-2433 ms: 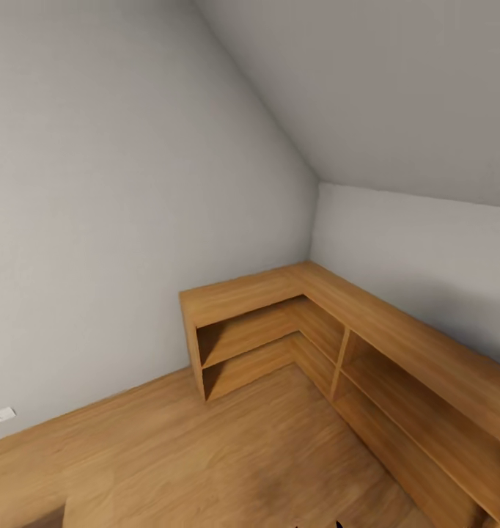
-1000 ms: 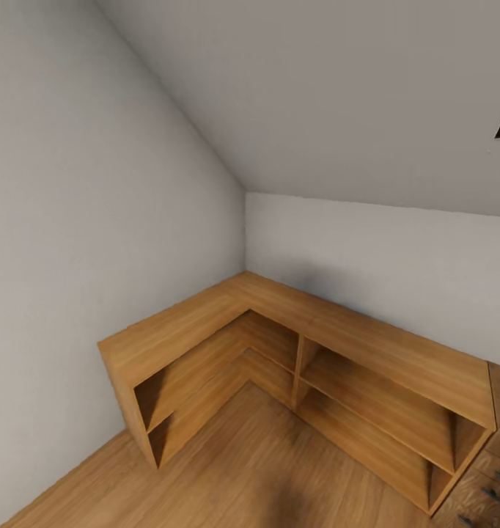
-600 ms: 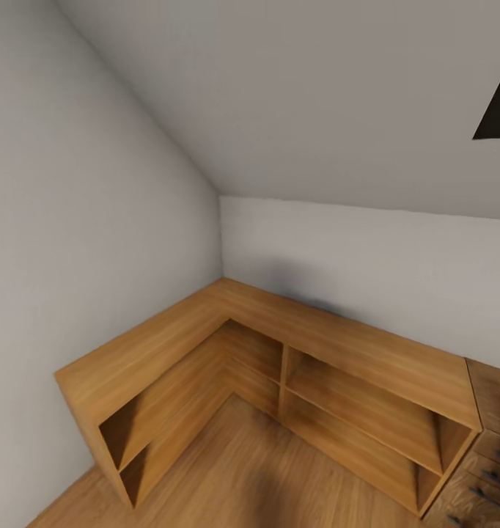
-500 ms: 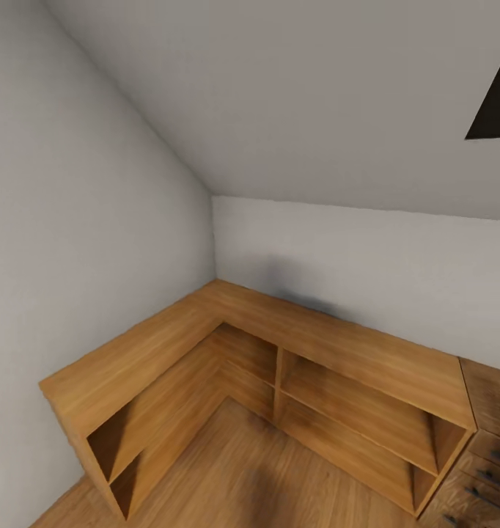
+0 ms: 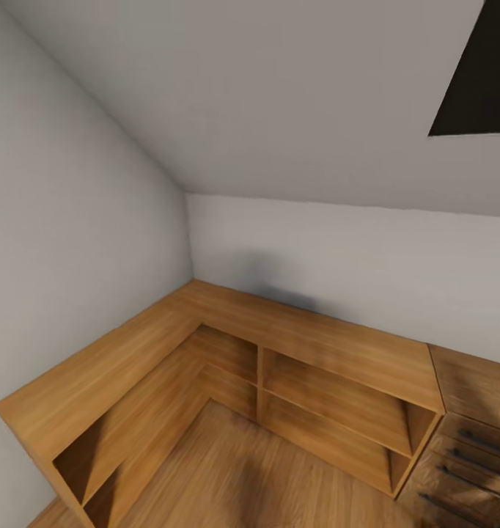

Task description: In the bedroom, organize the workspace by keeping the computer under the desk, ensuring the monitor is on the desk, placing the keyboard on the desk next to the monitor, placing the mouse on the desk next to the keyboard, moving the folder from the swivel chair onto the desk next to the mouse, stacking the notebook on top of the folder with the pen on top of the notebook, and positioning the swivel chair next to the desk.

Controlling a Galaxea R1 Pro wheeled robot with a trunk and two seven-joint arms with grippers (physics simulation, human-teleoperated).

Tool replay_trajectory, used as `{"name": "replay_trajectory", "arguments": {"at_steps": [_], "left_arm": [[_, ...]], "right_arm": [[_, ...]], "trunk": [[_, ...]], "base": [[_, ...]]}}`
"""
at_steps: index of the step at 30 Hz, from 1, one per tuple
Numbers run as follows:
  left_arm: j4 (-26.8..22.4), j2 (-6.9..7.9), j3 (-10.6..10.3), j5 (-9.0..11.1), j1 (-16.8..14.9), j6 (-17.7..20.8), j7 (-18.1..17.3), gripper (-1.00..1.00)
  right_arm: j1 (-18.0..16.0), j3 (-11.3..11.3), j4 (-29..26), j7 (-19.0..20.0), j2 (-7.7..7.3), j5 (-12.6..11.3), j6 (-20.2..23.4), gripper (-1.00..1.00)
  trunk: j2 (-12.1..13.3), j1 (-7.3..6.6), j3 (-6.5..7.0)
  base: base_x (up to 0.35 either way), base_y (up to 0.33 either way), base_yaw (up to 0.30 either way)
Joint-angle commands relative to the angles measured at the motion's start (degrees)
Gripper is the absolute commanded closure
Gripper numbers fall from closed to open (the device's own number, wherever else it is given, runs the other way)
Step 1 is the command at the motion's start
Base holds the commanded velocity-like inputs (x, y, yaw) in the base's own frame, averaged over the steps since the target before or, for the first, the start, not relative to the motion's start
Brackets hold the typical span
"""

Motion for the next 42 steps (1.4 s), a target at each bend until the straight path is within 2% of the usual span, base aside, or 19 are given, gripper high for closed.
{"name": "replay_trajectory", "arguments": {"at_steps": [1, 17, 42], "left_arm": [[-0.01, 0.00, -0.44, 0.08, -0.04, -0.15, 0.36, -1.00], [-0.01, 0.00, -0.47, 0.02, -0.04, -0.18, 0.36, -1.00], [-0.01, 0.00, -0.53, 0.08, -0.04, -0.30, 0.36, -1.00]], "right_arm": [[-0.04, 0.47, -0.05, -0.54, 0.02, -0.06, 0.00, -1.00], [-0.04, 0.41, -0.07, -0.53, 0.33, -0.07, 0.14, -1.00], [-0.04, 0.39, -0.07, -0.52, 0.34, -0.07, 0.25, -1.00]], "trunk": [[-0.13, 0.03, -0.22], [-0.13, 0.03, -1.67], [-0.13, 0.03, -3.91]], "base": [[0.001, 0.000, -0.113], [0.142, 0.165, -0.095], [0.015, 0.010, -0.082]]}}
